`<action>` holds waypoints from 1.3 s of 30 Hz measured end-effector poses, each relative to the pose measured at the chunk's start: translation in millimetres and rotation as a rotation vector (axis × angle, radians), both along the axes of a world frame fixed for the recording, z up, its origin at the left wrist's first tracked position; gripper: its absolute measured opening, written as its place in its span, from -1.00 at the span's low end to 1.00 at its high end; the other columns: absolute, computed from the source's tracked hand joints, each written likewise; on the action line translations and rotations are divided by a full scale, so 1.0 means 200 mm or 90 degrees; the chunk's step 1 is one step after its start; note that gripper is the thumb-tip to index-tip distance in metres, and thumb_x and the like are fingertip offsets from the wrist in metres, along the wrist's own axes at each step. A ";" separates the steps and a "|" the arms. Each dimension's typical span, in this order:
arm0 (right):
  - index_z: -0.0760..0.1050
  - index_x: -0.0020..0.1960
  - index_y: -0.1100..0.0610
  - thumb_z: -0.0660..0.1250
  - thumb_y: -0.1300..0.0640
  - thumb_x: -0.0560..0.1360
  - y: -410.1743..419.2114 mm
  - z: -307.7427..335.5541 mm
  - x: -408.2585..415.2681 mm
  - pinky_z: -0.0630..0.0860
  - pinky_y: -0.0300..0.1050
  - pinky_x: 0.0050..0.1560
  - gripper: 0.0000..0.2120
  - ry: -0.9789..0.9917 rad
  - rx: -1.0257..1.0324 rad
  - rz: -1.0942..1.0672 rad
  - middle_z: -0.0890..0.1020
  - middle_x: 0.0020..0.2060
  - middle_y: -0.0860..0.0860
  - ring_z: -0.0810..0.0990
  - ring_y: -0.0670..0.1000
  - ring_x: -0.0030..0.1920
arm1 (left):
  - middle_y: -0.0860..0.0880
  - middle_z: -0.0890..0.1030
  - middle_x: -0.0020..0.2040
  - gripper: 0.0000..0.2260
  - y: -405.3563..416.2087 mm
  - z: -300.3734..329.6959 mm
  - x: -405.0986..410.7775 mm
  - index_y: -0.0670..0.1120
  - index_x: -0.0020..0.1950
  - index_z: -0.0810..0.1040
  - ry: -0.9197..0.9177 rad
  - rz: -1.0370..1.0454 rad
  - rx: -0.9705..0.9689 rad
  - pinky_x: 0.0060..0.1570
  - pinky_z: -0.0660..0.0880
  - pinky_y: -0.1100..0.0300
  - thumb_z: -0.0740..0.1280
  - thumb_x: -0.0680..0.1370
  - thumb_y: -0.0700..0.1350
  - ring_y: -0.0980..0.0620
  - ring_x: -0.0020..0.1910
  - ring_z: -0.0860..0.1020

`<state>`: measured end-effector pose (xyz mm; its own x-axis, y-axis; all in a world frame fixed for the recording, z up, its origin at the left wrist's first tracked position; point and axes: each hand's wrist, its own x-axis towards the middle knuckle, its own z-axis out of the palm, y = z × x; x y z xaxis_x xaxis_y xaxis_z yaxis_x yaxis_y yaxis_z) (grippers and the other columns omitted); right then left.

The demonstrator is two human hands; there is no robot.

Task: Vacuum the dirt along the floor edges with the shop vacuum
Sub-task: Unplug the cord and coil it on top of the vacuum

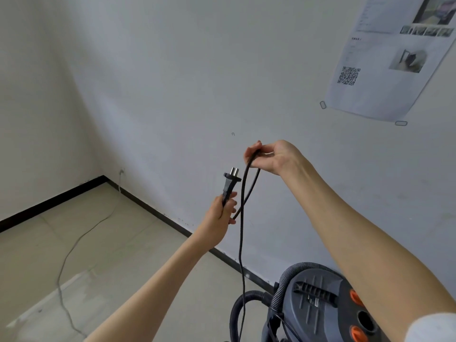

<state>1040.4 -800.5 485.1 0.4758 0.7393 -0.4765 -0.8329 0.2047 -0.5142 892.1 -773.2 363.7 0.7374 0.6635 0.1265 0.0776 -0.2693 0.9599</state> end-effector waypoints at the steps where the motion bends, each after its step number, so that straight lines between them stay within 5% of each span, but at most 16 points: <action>1: 0.34 -0.20 0.24 -0.16 0.46 0.50 0.00 0.00 0.00 0.36 -0.09 -0.27 -0.66 -0.002 0.004 0.002 0.36 -0.42 0.07 0.30 -0.05 -0.43 | -0.05 0.46 0.10 -0.72 0.01 0.01 0.00 -0.15 0.32 0.37 0.016 -0.021 -0.003 -0.17 0.46 0.47 0.00 0.67 -0.15 0.09 -0.01 0.46; 5: 0.35 -0.17 0.26 -0.12 0.46 0.52 0.01 -0.01 -0.01 0.41 -0.05 -0.20 -0.69 -0.028 0.022 0.022 0.39 -0.39 0.08 0.34 -0.04 -0.41 | 0.03 0.53 -0.18 -0.73 0.00 0.01 0.00 -0.10 0.00 0.49 0.051 -0.087 -0.017 -0.12 0.39 0.46 0.01 0.67 -0.14 0.18 -0.16 0.48; 8: 0.38 -0.11 0.33 -0.03 0.43 0.58 -0.02 -0.04 -0.02 0.49 0.02 -0.14 -0.76 -0.072 0.055 0.034 0.46 -0.29 0.17 0.48 0.05 -0.30 | 0.00 0.39 -0.29 -0.70 0.00 0.00 0.00 -0.10 -0.23 0.37 0.051 -0.036 0.000 -0.11 0.34 0.36 0.03 0.67 -0.12 0.08 -0.24 0.37; 14: 0.51 -0.11 0.30 0.15 0.31 0.59 -0.15 -0.41 -0.08 0.65 -0.09 -0.26 -0.81 -0.286 -0.092 0.174 0.63 -0.28 0.17 0.63 0.10 -0.27 | 0.05 0.29 -0.41 -0.73 0.12 0.06 -0.07 -0.09 -0.25 0.27 -0.038 0.050 -0.081 -0.23 0.34 0.19 0.05 0.66 -0.13 0.06 -0.41 0.35; 17: 0.49 0.14 0.24 0.25 0.23 0.58 -0.20 -0.71 -0.14 0.61 -0.06 0.03 -0.84 -0.460 -0.152 0.413 0.59 0.01 0.15 0.60 0.10 -0.01 | 0.11 0.24 -0.49 -0.71 0.15 0.11 -0.11 -0.09 -0.27 0.24 -0.106 0.079 -0.141 -0.37 0.19 0.21 0.04 0.66 -0.17 0.12 -0.49 0.21; 21: 0.43 0.31 0.06 0.31 0.09 0.57 -0.16 -0.99 -0.32 0.31 -0.07 0.36 -0.68 -0.591 -0.194 0.702 0.52 0.25 0.02 0.45 -0.02 0.29 | 0.09 0.20 -0.48 -0.70 0.16 0.15 -0.17 -0.08 -0.27 0.23 -0.166 0.108 -0.215 -0.37 0.16 0.20 0.04 0.67 -0.15 0.10 -0.48 0.15; 27: 0.55 0.12 0.18 0.21 0.04 0.62 -0.20 -1.25 -0.47 0.41 -0.28 0.05 -0.75 -0.810 -0.301 0.780 0.60 0.06 0.02 0.52 -0.04 0.09 | 0.05 0.19 -0.46 -0.70 0.23 0.14 -0.33 -0.08 -0.25 0.26 -0.196 0.184 -0.272 -0.50 0.21 0.30 0.04 0.67 -0.06 0.10 -0.53 0.14; 31: 0.51 -0.02 0.17 0.18 0.08 0.64 -0.26 -1.35 -0.45 0.56 -0.22 -0.01 -0.80 -0.690 -0.349 0.727 0.64 -0.01 0.12 0.61 -0.06 -0.10 | 0.09 0.23 -0.51 -0.71 0.27 0.02 -0.44 -0.08 -0.26 0.25 -0.101 0.256 -0.192 -0.53 0.19 0.30 0.03 0.66 -0.11 0.11 -0.55 0.16; 34: 0.48 -0.03 0.20 0.19 0.06 0.64 -0.28 -1.30 -0.41 0.55 -0.27 -0.27 -0.78 -0.570 -0.375 0.668 0.68 -0.10 0.13 0.67 -0.02 -0.30 | 0.04 0.31 -0.45 -0.72 0.28 -0.15 -0.50 -0.09 -0.28 0.29 0.036 0.289 -0.070 -0.44 0.24 0.22 0.06 0.64 -0.13 0.08 -0.49 0.25; 39: 0.47 -0.16 0.19 0.23 0.12 0.61 -0.20 -1.08 -0.34 0.61 -0.14 -0.23 -0.79 -0.348 -0.295 0.534 0.71 -0.24 0.12 0.70 0.13 -0.30 | 0.01 0.50 -0.41 -0.74 0.19 -0.38 -0.53 -0.08 -0.20 0.43 0.233 0.219 0.040 -0.40 0.32 0.26 0.10 0.64 -0.08 0.06 -0.43 0.38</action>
